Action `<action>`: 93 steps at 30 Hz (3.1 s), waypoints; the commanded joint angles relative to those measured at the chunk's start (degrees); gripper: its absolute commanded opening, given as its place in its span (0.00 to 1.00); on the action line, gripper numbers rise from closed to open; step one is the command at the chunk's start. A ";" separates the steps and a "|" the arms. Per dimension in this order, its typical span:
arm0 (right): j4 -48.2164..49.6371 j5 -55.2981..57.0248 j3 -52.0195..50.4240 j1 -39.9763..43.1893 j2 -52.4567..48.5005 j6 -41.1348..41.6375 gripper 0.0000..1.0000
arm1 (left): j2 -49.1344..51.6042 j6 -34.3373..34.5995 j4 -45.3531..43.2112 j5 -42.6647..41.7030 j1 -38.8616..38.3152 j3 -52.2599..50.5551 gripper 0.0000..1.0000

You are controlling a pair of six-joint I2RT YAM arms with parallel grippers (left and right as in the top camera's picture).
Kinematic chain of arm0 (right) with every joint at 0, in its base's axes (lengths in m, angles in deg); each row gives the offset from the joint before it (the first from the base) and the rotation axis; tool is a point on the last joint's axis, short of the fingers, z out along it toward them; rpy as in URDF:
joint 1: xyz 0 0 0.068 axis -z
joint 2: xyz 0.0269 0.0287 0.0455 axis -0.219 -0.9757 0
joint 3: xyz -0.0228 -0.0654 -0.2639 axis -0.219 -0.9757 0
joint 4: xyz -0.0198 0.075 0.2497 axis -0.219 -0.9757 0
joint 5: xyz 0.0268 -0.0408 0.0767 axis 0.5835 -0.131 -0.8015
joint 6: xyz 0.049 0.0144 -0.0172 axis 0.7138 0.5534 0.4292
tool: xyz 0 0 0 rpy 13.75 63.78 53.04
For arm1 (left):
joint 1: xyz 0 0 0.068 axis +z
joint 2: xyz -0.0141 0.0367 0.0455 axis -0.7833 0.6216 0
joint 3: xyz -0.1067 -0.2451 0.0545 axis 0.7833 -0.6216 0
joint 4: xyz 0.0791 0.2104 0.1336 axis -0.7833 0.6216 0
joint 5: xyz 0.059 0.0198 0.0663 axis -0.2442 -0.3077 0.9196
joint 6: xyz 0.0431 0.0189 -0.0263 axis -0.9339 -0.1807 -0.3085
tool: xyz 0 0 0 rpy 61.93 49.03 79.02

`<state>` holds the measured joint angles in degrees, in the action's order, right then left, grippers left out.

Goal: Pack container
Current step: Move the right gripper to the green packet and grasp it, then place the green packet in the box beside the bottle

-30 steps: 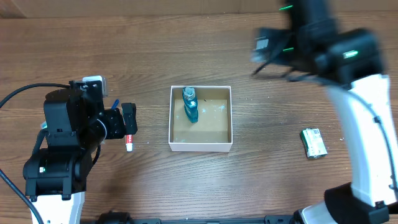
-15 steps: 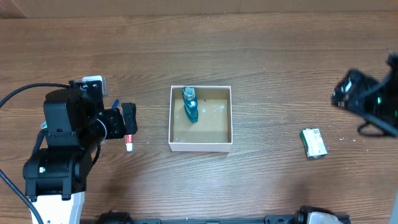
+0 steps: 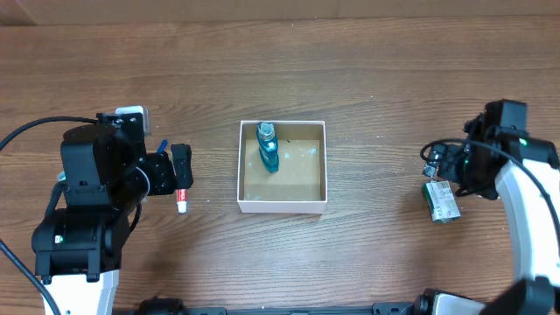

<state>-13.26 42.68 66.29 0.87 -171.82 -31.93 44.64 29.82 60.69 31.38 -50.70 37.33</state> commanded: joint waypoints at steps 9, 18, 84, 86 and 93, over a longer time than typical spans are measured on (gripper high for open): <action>1.16 4.87 -0.13 0.39 -18.34 -5.68 1.00 | 0.09 0.57 -0.07 -0.22 0.20 1.20 1.00; 5.60 4.96 -1.31 0.39 -20.39 -5.66 1.00 | 0.09 0.57 -0.09 -0.22 0.20 1.20 1.00; -1.36 -3.50 30.88 -40.17 -3.76 12.79 0.04 | 0.09 0.57 -0.09 -0.20 0.20 1.20 1.00; 0.46 -1.60 30.88 -44.22 -7.13 16.33 0.04 | 0.09 0.57 -0.09 -0.20 0.20 1.20 1.00; 1.55 -1.64 30.88 -46.38 -19.28 20.57 0.04 | 0.09 0.57 0.00 -0.20 0.20 1.20 1.00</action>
<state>-12.50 39.79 96.73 -45.91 -187.77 -14.93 44.64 29.82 60.69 31.38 -50.70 37.33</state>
